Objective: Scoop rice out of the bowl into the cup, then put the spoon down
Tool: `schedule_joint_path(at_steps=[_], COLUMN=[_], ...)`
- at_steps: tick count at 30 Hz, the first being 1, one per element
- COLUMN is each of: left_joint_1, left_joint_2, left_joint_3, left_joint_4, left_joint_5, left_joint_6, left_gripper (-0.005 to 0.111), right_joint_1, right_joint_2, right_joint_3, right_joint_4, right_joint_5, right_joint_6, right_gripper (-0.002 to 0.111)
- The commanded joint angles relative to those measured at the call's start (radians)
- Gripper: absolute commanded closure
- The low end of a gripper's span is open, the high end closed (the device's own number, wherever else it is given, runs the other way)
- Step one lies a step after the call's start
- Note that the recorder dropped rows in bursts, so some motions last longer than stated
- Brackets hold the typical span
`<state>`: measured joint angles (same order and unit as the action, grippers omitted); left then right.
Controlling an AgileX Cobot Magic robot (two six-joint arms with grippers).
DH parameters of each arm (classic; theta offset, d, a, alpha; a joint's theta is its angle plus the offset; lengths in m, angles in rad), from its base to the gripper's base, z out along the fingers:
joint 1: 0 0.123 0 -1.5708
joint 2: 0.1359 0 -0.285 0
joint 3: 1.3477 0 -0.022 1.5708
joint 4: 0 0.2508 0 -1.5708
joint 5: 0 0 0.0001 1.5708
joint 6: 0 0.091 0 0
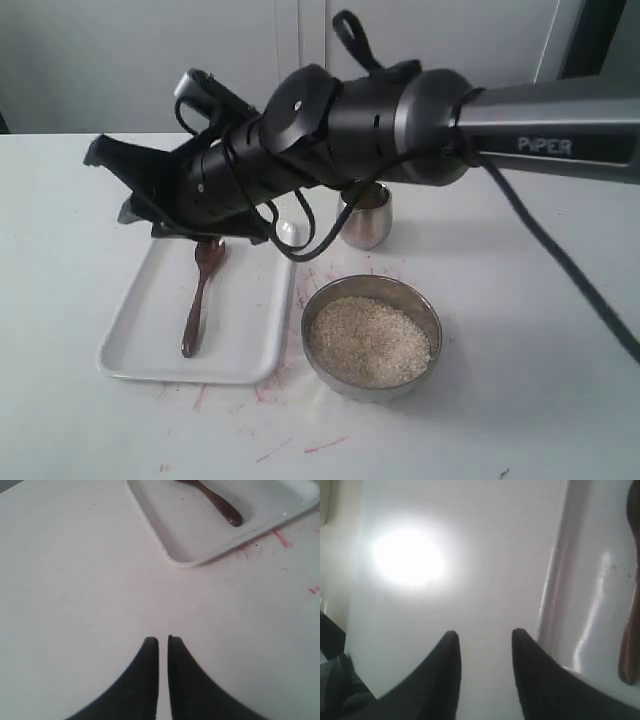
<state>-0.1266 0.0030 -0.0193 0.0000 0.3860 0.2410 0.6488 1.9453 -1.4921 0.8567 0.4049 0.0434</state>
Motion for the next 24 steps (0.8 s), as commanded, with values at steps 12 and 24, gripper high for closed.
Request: schedule_joint_path(at_steps=[12,24], left_joint_1=[-0.005,-0.005], left_joint_2=[-0.003,-0.003], left_joint_3=[0.009,0.009], left_joint_4=[0.000,0.000], left_joint_5=[0.033,0.033], left_joint_6=[-0.006,-0.006], left_gripper=[0.092,0.092], right_joint_1=[-0.001,-0.001], right_joint_2=[-0.308,-0.509], right_joint_3=[-0.011,-0.011], right_joint_4=[-0.003,-0.182], right_joint_5=[-0.027,-0.022], right_joint_6=[-0.293,-0.309], right_gripper=[0.104,0.108])
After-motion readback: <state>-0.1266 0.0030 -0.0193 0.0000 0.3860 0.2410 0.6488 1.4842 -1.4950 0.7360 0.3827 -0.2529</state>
